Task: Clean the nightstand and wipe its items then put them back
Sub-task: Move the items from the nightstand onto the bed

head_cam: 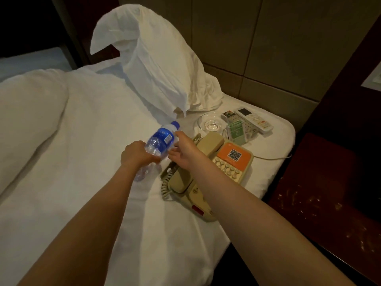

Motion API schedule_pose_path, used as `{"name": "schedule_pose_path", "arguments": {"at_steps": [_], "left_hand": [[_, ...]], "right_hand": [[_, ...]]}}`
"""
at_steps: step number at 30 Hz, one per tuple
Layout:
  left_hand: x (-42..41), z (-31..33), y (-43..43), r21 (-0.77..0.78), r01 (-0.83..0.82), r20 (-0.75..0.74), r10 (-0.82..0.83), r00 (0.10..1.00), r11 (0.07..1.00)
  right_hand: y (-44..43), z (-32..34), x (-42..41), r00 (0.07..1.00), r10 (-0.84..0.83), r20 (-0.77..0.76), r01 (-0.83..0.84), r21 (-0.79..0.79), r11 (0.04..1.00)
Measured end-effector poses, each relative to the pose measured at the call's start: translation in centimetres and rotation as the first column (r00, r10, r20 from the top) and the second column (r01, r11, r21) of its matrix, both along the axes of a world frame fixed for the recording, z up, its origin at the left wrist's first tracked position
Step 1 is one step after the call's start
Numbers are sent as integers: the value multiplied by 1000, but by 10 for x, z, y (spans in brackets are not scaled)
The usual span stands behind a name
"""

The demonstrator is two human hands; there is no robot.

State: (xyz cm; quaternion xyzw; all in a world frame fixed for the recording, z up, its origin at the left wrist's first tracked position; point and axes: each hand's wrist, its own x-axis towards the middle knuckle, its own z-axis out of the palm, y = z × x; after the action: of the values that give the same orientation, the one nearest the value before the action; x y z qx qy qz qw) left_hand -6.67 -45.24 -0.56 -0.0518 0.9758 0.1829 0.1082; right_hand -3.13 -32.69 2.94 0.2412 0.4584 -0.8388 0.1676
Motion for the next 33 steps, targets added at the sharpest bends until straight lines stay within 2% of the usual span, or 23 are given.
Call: {"name": "schedule_pose_path", "arguments": {"at_steps": [4,10,15,21,27,33], "left_hand": [[-5,0,0,131,1,48,-8,999,991],[-9,14,8,206,5,124,-31,992,979],[-4,27,22,247,33,-5,-33,999,968],[2,47,63,453,87,-170,-9,985,887],[17,57,150,539,253,-211,-162,964,804],[52,59,244,522,415,-167,-388,907,745]], "right_hand": [[1,1,-2,1000,-23,12,24,-50,998],[13,-2,-6,1000,-10,14,10,40,999],[38,6,2,999,-40,-15,42,160,986],[77,7,14,982,-189,3,182,257,949],[150,8,38,946,-324,-20,301,428,852],[242,5,75,890,-453,-48,407,528,745]]}}
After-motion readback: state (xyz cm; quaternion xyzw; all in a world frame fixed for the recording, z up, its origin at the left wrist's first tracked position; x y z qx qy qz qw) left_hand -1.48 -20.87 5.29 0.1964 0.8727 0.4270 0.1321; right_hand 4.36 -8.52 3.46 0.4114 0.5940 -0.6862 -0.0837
